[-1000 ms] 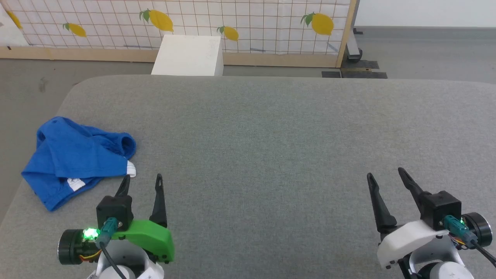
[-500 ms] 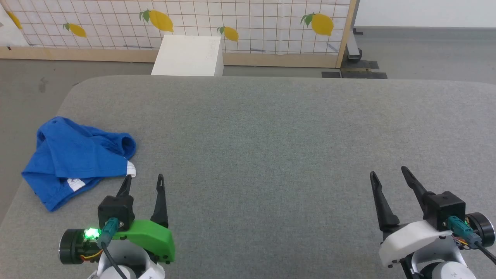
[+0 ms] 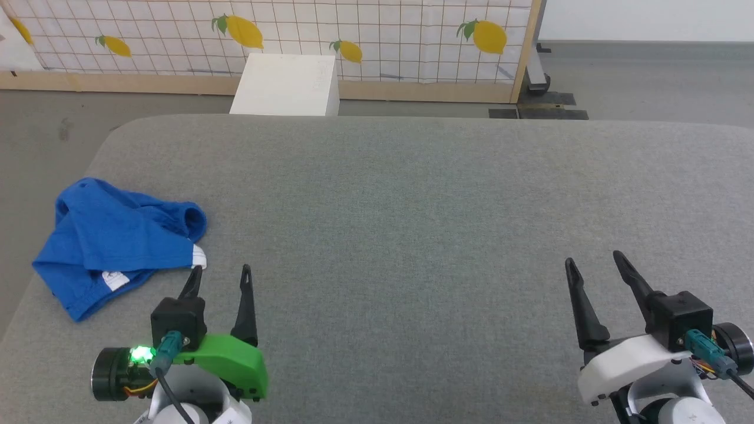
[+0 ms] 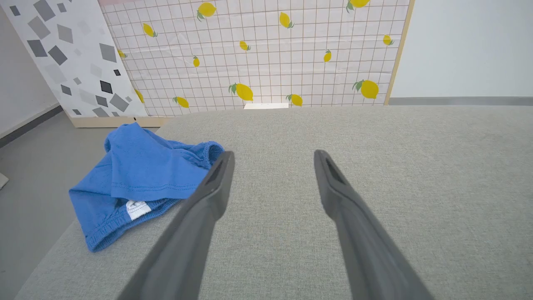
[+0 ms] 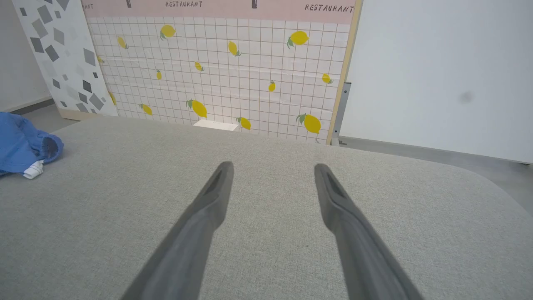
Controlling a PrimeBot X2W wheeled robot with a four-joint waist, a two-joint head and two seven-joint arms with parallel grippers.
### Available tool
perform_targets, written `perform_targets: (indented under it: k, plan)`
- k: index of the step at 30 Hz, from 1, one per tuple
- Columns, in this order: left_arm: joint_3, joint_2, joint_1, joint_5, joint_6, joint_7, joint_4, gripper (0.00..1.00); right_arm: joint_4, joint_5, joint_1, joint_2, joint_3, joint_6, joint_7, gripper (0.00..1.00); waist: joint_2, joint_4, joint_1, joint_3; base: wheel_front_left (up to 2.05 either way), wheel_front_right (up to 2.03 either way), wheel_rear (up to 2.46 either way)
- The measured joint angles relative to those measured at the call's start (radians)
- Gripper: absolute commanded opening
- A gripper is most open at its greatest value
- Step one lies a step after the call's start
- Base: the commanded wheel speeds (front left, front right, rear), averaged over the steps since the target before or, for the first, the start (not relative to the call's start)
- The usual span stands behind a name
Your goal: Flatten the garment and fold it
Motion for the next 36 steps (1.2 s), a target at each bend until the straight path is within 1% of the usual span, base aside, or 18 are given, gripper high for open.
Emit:
perform_targets:
  k: [36]
  plan:
    - [-0.034,0.022,0.000,-0.016,0.018,-0.007,0.017,1.00,-0.009,0.009,-0.009,0.000,0.004,0.000,-0.013,1.00,0.0000,0.002,0.0000,0.012,0.00,0.00,0.00]
